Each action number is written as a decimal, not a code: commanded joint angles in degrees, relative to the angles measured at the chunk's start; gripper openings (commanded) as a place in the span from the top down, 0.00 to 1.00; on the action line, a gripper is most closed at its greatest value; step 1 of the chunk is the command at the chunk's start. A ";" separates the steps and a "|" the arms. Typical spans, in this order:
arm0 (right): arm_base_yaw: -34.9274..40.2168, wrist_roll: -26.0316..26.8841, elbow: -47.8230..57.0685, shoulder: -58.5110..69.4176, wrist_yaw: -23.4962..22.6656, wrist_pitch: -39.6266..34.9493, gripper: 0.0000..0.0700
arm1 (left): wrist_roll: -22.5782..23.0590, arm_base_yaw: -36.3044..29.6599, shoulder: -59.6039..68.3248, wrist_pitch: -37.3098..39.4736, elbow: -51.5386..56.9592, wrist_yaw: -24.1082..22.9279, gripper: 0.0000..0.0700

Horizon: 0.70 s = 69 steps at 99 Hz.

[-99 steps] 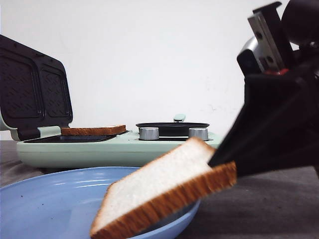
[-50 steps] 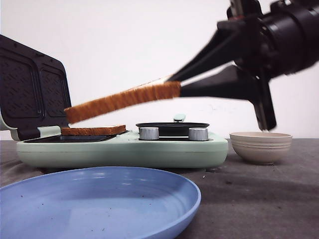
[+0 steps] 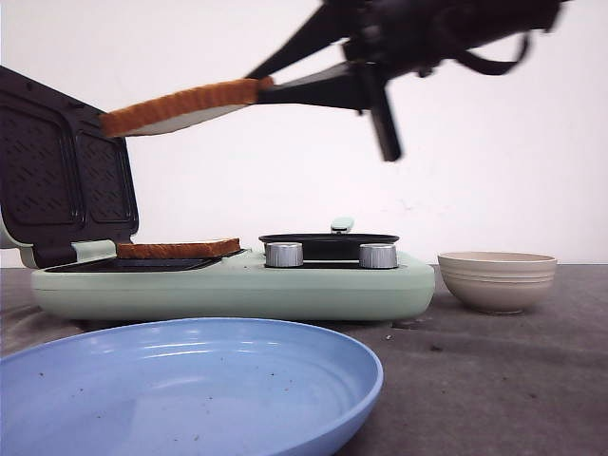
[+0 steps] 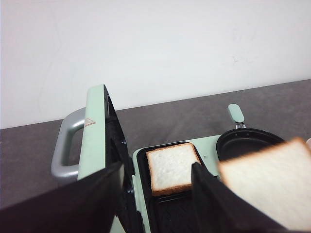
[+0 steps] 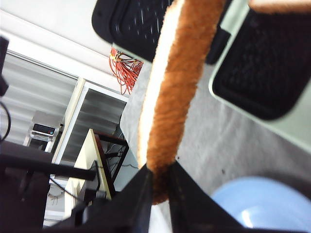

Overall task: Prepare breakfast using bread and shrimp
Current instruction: 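Carry the bread slice with the right gripper over the sandwich press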

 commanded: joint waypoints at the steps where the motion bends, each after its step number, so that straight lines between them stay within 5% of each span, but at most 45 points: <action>1: 1.29 -0.31 4.22 3.76 1.20 -0.55 0.99 | -0.52 -0.09 0.17 0.72 0.66 0.07 0.67; 41: 5.44 -0.28 22.58 21.22 8.96 -9.09 0.99 | -0.46 -0.09 0.20 0.76 0.66 0.07 0.67; 69: 7.37 -0.28 26.34 25.64 14.49 -14.97 0.99 | 0.02 -0.09 0.20 0.79 0.66 0.07 0.67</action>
